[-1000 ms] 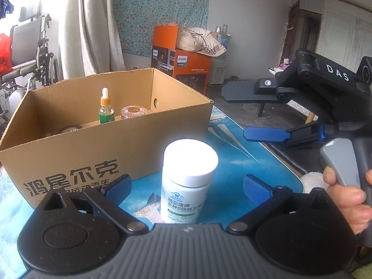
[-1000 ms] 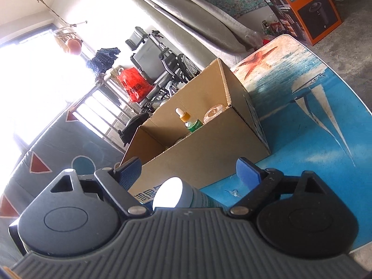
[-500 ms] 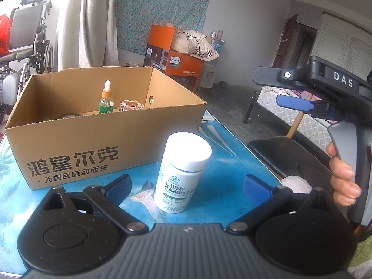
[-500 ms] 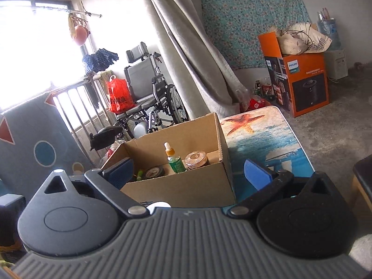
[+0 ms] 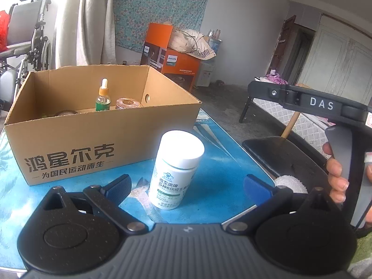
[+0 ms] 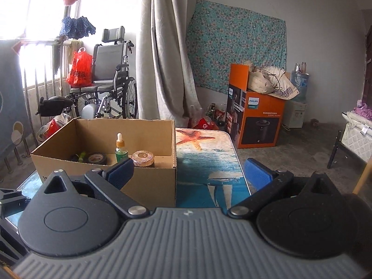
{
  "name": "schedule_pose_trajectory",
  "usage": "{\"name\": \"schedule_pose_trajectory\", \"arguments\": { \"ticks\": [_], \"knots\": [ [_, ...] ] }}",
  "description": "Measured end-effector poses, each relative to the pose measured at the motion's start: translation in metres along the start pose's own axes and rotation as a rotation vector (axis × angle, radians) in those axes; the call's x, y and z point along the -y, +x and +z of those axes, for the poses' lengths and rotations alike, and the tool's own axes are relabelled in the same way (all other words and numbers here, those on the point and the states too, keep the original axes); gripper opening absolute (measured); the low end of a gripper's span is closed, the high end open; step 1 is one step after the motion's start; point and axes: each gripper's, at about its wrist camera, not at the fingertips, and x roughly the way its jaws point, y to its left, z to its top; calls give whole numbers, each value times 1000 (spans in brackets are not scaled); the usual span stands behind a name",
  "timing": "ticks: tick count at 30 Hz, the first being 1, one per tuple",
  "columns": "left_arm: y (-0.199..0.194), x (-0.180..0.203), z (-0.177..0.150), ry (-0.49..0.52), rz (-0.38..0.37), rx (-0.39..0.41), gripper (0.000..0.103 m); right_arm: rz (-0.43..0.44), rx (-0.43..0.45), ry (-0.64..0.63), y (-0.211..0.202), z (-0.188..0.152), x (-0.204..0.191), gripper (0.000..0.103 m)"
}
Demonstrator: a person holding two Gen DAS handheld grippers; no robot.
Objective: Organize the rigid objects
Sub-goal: 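Open the right tool and pull it back from the white bottle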
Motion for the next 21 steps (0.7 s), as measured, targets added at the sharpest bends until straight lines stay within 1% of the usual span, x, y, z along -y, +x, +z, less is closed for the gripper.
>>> {"name": "schedule_pose_trajectory", "arguments": {
  "ticks": [3, 6, 8, 10, 12, 14, 16, 19, 21],
  "knots": [
    [0, 2, 0, 24, 15, 4, 103, 16, -1, 12, -3, 4, 0, 102],
    [2, 0, -2, 16, 17, -4, 103, 36, -8, 35, -4, 5, 3, 102],
    [6, 1, -4, 21, 78, -26, 103, 52, -19, 51, -2, 4, 6, 102],
    [11, 0, -8, 10, 107, -40, 103, 75, -35, 78, -1, 4, 10, 102],
    [13, -3, -11, -20, 94, -52, 103, 110, -52, 117, 1, 3, 15, 102],
    [13, -4, -14, -34, 85, -46, 103, 124, -62, 139, 2, 2, 19, 102],
    [12, -4, -15, -30, 77, -26, 103, 127, -65, 148, 3, 1, 21, 102],
    [10, -3, -17, -9, 101, -3, 103, 144, -64, 157, 4, -1, 22, 102],
    [10, -3, -18, 3, 103, 6, 103, 165, -64, 174, 4, -1, 23, 102]
  ]
}}
